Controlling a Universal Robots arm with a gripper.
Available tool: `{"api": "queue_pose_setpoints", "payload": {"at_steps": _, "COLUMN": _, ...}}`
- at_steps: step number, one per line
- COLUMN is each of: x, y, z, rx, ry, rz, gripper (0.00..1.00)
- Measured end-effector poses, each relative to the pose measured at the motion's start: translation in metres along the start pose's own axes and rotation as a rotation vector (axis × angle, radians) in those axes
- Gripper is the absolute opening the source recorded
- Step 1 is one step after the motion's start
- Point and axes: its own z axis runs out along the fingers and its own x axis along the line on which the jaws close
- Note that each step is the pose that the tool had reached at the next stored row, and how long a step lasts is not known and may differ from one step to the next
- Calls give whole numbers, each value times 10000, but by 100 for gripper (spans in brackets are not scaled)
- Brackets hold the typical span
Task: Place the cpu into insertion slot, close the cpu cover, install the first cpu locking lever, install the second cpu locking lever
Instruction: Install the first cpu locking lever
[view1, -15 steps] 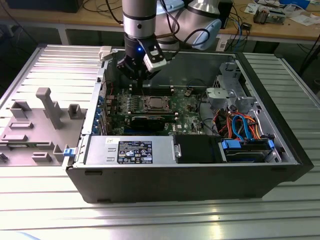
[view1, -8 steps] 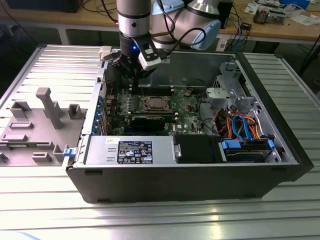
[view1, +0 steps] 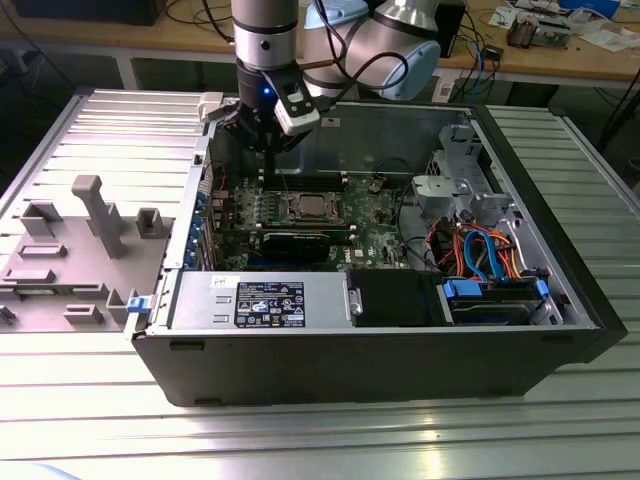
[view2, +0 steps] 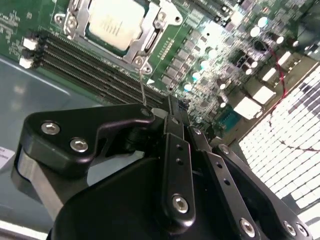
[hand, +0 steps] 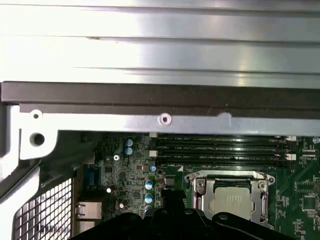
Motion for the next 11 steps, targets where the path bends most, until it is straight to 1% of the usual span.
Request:
{"api": "queue_pose_setpoints", "payload": {"at_steps": 2, "x": -1, "y": 37, "z": 4, "rx": 1, "ry": 4, "rz": -27, "gripper": 11}}
{"api": "queue_pose_setpoints", "payload": {"at_steps": 11, "x": -7, "y": 37, "z": 4, "rx": 0, "ry": 2, "rz": -30, "gripper": 11}}
